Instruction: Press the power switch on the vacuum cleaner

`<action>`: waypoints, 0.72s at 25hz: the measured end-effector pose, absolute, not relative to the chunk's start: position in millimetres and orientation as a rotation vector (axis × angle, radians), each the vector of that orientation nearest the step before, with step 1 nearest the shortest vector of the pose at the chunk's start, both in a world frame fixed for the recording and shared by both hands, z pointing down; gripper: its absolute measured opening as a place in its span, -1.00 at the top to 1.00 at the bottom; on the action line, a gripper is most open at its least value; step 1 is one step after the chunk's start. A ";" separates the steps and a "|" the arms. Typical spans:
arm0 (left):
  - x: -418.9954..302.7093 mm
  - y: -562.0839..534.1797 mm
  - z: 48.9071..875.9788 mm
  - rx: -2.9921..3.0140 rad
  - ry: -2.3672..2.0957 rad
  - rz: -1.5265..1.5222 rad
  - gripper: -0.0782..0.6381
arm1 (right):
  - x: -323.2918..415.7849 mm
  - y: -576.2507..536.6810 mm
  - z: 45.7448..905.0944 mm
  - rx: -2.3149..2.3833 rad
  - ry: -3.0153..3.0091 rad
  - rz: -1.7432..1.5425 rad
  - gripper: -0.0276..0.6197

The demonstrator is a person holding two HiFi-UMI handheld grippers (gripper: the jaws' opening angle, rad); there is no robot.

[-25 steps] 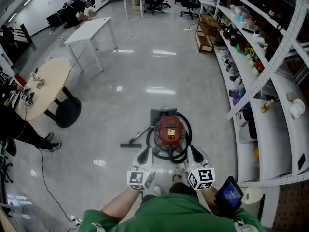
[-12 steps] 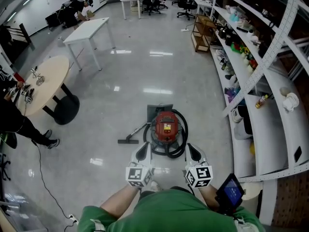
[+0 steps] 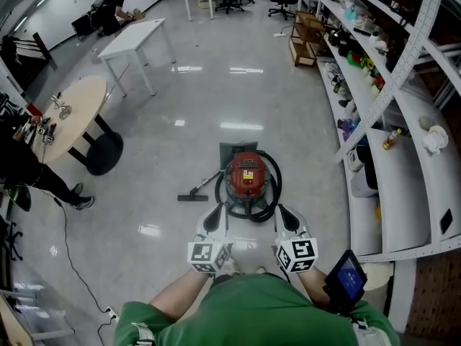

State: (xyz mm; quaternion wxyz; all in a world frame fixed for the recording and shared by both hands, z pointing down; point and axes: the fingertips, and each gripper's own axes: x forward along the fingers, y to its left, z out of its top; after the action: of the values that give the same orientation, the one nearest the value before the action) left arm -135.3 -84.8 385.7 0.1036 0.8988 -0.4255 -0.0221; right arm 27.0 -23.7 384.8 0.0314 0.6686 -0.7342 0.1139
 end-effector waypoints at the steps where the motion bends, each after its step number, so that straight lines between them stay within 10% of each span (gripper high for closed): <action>1: -135.1 -80.5 386.3 2.651 -1.255 -0.063 0.76 | 27.1 -20.4 385.4 2.054 -2.264 0.353 0.91; 18: -128.2 -51.9 391.5 2.660 -1.243 -0.059 0.76 | 26.6 4.0 389.6 2.044 -2.273 0.337 0.91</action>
State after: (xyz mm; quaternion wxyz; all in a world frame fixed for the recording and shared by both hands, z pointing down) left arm -128.2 -51.9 391.5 0.1025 0.9010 -0.4210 -0.0201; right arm 26.6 4.0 389.6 0.0330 0.6643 -0.7387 0.1095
